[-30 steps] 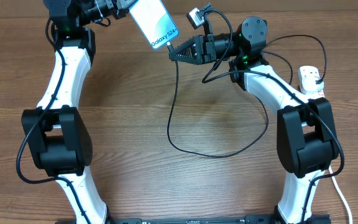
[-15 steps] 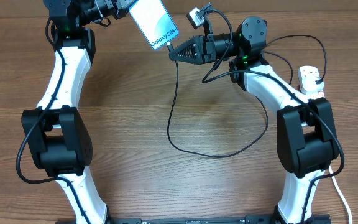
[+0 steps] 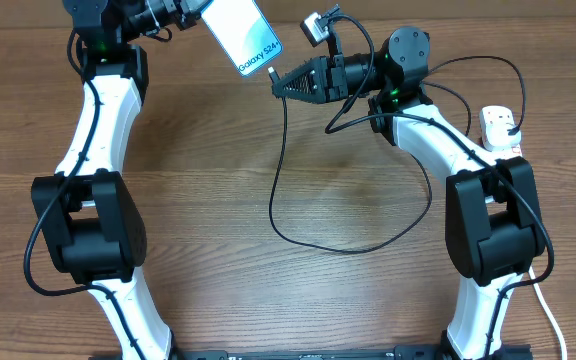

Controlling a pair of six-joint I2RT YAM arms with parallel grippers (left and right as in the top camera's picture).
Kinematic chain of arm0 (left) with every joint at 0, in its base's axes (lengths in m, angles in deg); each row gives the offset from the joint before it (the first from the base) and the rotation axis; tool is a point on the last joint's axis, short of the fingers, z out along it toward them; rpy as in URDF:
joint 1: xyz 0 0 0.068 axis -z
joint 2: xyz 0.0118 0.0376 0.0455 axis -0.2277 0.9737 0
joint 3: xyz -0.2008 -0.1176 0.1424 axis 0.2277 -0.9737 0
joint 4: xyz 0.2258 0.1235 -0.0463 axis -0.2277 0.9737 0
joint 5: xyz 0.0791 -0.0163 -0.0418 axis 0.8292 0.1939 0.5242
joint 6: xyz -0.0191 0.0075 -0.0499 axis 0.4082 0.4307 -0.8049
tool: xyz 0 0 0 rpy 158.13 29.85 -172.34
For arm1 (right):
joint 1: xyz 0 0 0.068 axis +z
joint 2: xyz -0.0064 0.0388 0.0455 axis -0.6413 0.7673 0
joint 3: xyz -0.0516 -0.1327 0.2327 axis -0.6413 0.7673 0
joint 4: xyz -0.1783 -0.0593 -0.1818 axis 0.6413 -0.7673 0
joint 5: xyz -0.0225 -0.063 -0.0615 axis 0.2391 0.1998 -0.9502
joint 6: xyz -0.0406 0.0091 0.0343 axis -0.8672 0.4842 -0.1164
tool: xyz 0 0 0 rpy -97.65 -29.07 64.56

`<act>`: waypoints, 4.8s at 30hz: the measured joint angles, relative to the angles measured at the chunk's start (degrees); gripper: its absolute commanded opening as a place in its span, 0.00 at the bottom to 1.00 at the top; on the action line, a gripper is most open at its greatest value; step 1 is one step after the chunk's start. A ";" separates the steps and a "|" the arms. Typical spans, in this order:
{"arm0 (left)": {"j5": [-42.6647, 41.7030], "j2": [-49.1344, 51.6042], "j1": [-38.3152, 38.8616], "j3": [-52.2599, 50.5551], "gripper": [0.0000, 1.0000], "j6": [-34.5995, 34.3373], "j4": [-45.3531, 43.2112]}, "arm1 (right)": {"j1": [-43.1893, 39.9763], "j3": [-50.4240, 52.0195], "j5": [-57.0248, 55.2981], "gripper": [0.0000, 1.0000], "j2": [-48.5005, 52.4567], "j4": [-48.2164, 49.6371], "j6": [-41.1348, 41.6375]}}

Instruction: Plug charger to phone and switch on socket

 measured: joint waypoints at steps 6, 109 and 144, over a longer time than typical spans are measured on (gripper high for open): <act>0.11 0.00 0.15 0.00 0.04 -0.04 0.00 | 0.00 0.00 -0.11 0.04 0.00 -3.15 -1.49; -3.54 0.00 1.68 0.00 0.04 1.73 0.04 | 0.37 0.00 2.97 0.04 0.02 -3.43 -4.44; -0.72 0.00 1.68 0.00 0.04 1.99 0.04 | -1.22 0.00 0.37 0.04 0.00 -3.41 -4.42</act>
